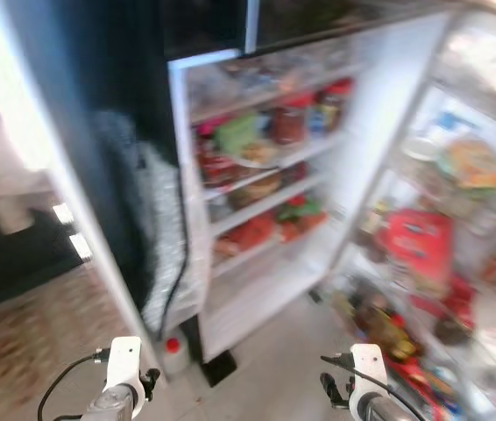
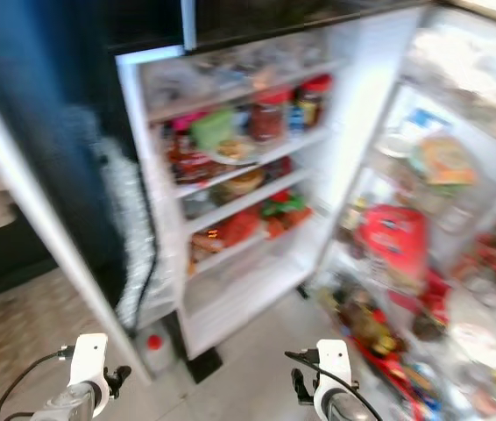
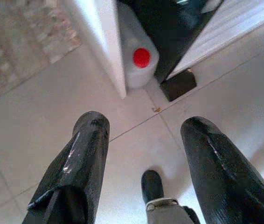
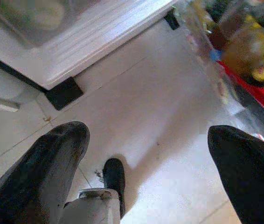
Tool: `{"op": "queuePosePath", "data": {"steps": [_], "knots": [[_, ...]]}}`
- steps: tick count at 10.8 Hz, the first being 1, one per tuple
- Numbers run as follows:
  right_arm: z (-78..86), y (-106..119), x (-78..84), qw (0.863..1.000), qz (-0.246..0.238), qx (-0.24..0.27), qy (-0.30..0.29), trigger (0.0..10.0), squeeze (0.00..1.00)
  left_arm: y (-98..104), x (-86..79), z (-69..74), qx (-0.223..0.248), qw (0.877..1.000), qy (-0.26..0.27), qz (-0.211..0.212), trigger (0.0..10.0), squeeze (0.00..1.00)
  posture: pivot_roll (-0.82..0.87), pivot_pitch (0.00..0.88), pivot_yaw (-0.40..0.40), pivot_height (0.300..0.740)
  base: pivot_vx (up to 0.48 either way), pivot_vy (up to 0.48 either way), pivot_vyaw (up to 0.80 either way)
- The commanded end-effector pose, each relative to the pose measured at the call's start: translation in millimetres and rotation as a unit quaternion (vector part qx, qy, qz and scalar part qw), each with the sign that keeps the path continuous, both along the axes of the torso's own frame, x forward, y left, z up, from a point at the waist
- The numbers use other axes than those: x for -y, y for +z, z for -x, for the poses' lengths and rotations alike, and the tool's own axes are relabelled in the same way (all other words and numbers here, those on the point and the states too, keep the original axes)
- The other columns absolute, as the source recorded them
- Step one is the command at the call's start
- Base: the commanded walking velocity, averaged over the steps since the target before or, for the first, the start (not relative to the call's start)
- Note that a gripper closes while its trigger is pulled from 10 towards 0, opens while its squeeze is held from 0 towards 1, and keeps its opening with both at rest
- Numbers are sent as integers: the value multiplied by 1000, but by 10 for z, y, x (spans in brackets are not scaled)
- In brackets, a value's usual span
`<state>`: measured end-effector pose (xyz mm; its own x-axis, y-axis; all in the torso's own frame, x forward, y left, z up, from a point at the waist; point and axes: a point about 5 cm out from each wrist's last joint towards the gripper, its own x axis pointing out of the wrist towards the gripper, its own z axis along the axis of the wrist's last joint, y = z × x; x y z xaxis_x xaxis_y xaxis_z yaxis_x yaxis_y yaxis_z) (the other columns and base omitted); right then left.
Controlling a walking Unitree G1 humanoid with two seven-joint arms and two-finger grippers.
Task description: Restocking fridge
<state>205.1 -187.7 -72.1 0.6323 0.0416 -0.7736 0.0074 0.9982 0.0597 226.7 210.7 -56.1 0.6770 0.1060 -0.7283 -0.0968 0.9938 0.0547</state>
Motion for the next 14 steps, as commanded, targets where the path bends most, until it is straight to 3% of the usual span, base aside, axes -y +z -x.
{"op": "queuePosePath", "data": {"steps": [1, 14], "knots": [[-5, 2, 5, 1000, -1, 0, -4, 10000, 0, -28, 1, 40, -11, 1000, -3, -4, 10000, 0, -43, 0, -28, 740, 0, 0, -788], [-9, 5, 13, 1000, 7, 2, -11, 10000, 0, -26, 1, 40, -5, 1000, 9, 7, 10000, 0, -41, 0, -28, 740, 0, 0, 0]]}}
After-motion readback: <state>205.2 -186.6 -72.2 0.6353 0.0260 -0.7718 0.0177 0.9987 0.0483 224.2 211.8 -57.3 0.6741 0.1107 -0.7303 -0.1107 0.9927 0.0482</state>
